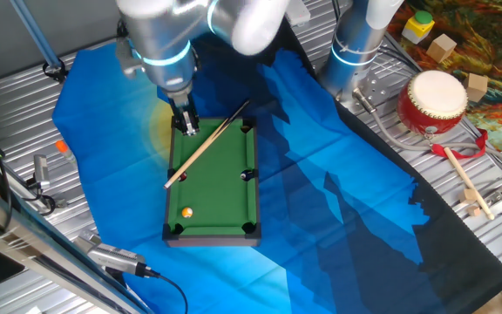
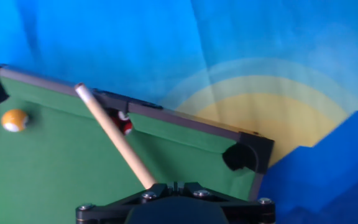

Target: Hit the pool ball

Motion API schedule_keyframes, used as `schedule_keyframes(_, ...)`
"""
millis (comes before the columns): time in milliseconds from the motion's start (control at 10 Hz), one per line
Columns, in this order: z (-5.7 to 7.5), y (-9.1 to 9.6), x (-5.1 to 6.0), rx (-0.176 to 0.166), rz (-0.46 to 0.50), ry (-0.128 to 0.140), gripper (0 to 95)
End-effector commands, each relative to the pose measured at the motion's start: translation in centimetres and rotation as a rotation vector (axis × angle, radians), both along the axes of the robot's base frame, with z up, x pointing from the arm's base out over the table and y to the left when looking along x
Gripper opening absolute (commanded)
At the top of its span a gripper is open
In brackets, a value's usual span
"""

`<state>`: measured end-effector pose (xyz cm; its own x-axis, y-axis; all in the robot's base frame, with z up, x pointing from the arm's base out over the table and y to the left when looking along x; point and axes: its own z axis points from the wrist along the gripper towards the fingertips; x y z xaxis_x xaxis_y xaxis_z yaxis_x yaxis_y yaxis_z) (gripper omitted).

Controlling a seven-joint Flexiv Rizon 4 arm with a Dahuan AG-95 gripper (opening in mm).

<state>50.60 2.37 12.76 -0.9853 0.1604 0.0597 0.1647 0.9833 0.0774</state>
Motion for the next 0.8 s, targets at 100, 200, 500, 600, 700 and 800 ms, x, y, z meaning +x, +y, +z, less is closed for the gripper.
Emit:
schedule_keyframes(100,-0.1,0.1,0.1,-0.101,0.114,0.033,0.0)
schedule_keyframes(200,-0.1,0.1,0.1,-0.132,0.128,0.047,0.0)
schedule_keyframes(500,-0.5,0.4,0.2,-0.131,0.172,0.060,0.0)
schedule_keyframes(600,-0.8,0.6,0.3,-0.134,0.172,0.060,0.0)
schedule_keyframes(700,-1.0,0.7,0.4,-0.136,0.169,0.060,0.0)
schedule_keyframes(800,-1.4,0.9,0.6,-0.143,0.156,0.060,0.0)
